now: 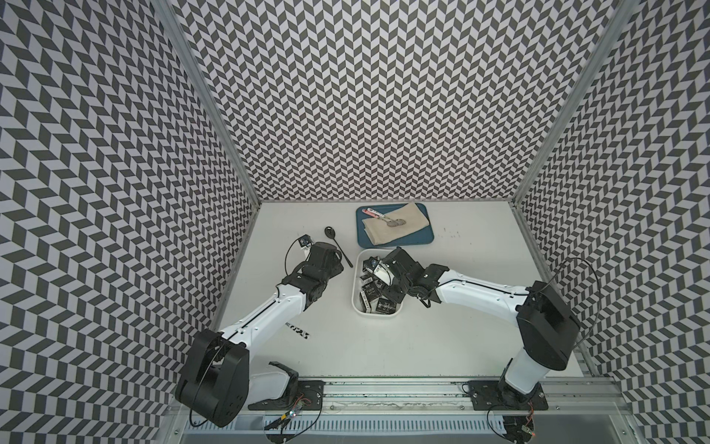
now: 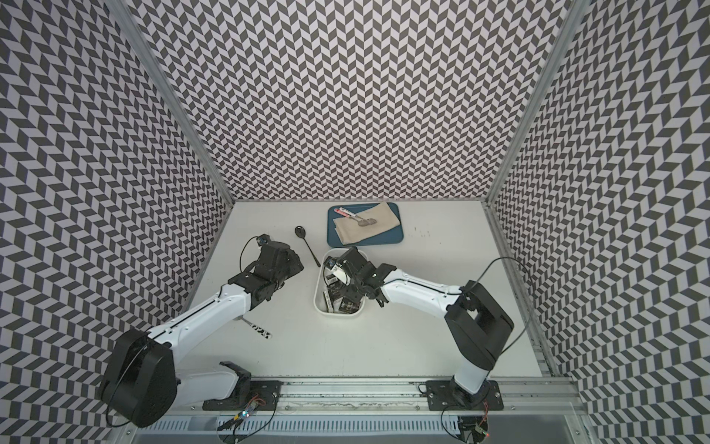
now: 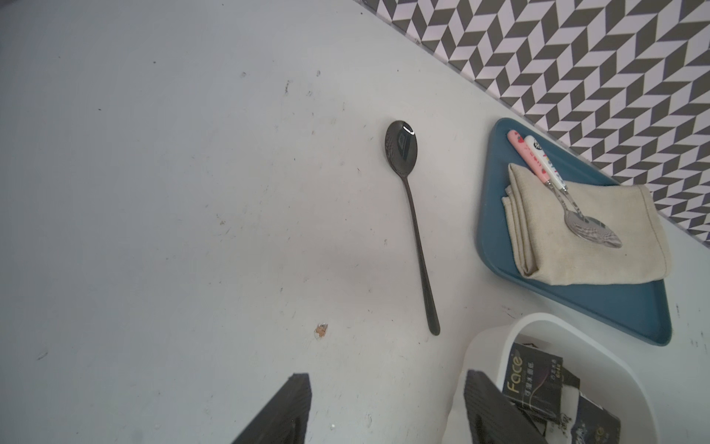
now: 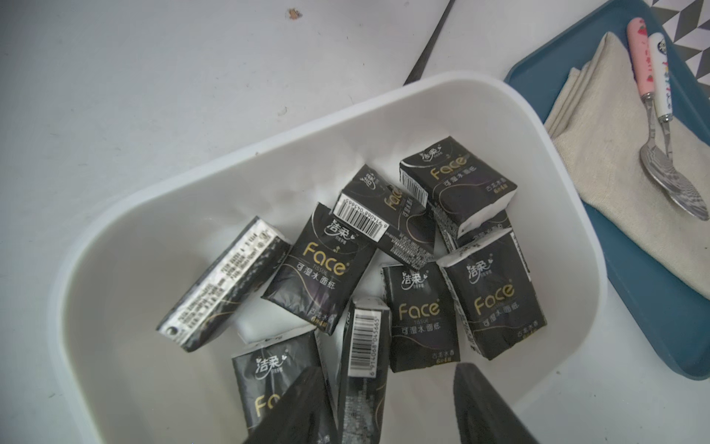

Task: Take the pocket tissues out of the storage box
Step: Pick up the pocket tissues from the storage box.

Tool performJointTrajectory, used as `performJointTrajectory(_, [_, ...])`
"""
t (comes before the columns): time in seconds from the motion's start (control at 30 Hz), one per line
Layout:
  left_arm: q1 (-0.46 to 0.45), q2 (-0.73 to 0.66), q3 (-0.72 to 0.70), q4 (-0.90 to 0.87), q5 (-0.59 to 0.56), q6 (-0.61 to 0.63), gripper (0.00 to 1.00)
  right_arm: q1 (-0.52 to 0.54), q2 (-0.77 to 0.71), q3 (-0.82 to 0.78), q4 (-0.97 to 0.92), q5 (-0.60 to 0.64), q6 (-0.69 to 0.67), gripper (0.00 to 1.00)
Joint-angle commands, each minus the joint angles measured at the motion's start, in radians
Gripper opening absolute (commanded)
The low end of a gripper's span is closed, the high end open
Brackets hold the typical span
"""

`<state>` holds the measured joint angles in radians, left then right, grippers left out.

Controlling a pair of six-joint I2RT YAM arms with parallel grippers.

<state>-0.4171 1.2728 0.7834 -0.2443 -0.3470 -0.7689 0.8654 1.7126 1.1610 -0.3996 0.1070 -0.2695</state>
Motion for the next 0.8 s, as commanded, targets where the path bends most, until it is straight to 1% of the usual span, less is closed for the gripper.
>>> performJointTrajectory(0.0, [0.005, -0.030, -0.005, 0.005, -0.006, -0.012, 0.68, 0.002, 0.033, 0.039, -0.007, 0.007, 0.004, 0.57])
performJointTrajectory(0.07, [0.005, -0.040, -0.008, 0.002, -0.011, -0.012, 0.68, 0.001, 0.056, 0.057, -0.019, 0.008, 0.003, 0.54])
performJointTrajectory(0.53, [0.013, -0.070, -0.026, 0.008, -0.012, -0.018, 0.68, 0.000, 0.128, 0.080, -0.013, 0.000, -0.001, 0.50])
performJointTrajectory(0.57, [0.015, -0.073, -0.030, 0.010, -0.012, -0.020, 0.68, 0.001, 0.133, 0.081, -0.013, -0.003, -0.001, 0.48])
performJointTrajectory(0.63, [0.020, -0.080, -0.037, 0.010, -0.012, -0.026, 0.68, 0.001, 0.144, 0.087, -0.016, -0.006, 0.000, 0.40])
performJointTrajectory(0.7, [0.025, -0.087, -0.041, 0.010, -0.012, -0.028, 0.68, 0.001, 0.145, 0.086, -0.016, -0.007, 0.000, 0.35])
performJointTrajectory(0.73, [0.027, -0.091, -0.043, 0.010, -0.012, -0.029, 0.68, -0.001, 0.143, 0.084, -0.016, -0.009, 0.000, 0.30])
performJointTrajectory(0.77, [0.029, -0.094, -0.044, 0.008, -0.010, -0.029, 0.68, 0.000, 0.139, 0.082, -0.015, -0.010, 0.000, 0.28])
